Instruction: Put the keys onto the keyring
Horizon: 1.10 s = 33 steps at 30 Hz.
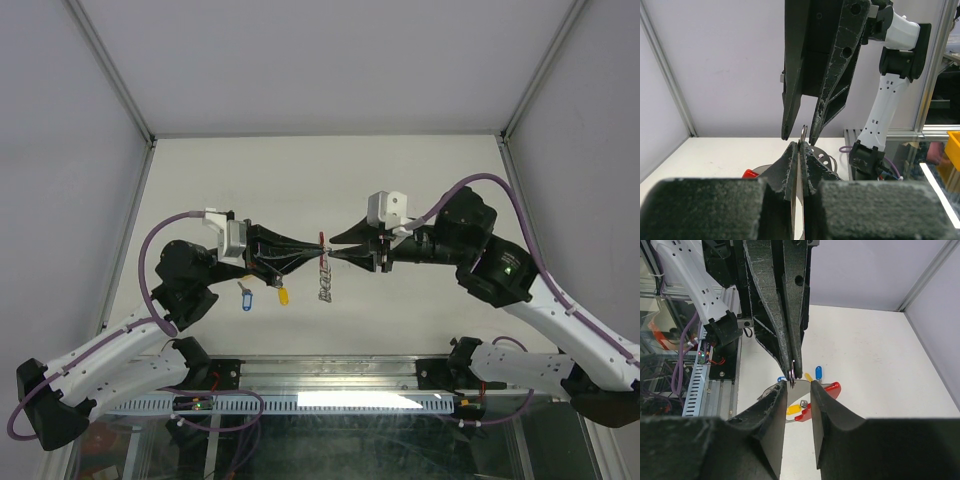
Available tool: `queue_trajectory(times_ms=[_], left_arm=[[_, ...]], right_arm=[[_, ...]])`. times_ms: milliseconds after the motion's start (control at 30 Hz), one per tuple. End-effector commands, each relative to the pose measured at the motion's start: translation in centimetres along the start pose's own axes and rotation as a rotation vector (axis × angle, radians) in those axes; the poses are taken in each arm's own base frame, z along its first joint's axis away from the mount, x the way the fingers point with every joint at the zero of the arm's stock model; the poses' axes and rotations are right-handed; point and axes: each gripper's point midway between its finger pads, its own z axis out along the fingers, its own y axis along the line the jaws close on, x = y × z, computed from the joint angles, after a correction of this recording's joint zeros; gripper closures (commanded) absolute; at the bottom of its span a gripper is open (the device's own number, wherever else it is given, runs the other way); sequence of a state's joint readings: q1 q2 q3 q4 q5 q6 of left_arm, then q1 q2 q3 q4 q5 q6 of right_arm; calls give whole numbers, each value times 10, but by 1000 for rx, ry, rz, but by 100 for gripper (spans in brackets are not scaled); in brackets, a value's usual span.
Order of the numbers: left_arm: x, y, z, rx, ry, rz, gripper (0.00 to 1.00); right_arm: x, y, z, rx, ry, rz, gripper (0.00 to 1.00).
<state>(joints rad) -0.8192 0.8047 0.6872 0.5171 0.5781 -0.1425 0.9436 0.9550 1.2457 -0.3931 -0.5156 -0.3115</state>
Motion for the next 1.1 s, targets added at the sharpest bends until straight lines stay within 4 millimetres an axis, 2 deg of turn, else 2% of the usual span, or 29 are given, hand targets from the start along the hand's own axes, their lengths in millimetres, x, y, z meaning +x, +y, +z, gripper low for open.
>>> queue_trajectory(times_ms=[0,467,600,700,800,900,1000,1067], left_arm=[[-15,-5,2,24,-50,25,100],[-12,-7,3,36,-41,24,100],[-12,-7,2,36,-39,27,100],[-14,-8,2,38,-40,28,100],[-15,-7,1,27,-38,30,99],[-18,-6,-1,8,-37,29,70],[-19,-1,-4,-35,-31,21,54],[-17,5,-8,-79,-16,13,48]], right_arm=[[-16,2,3,-16,-59,-16,73],[-15,3,9,-41,-61,-10,81],[-13,3,11,-48,-56,-7,90],[-12,2,11,-42,-53,-14,100],[-14,-2,9,-14,-64,-43,100],[-19,-6,4,20,-99,-100,100],[-28,-9,-6,56,-152,-195,100],[-33,-8,-12,72,-195,-269,100]])
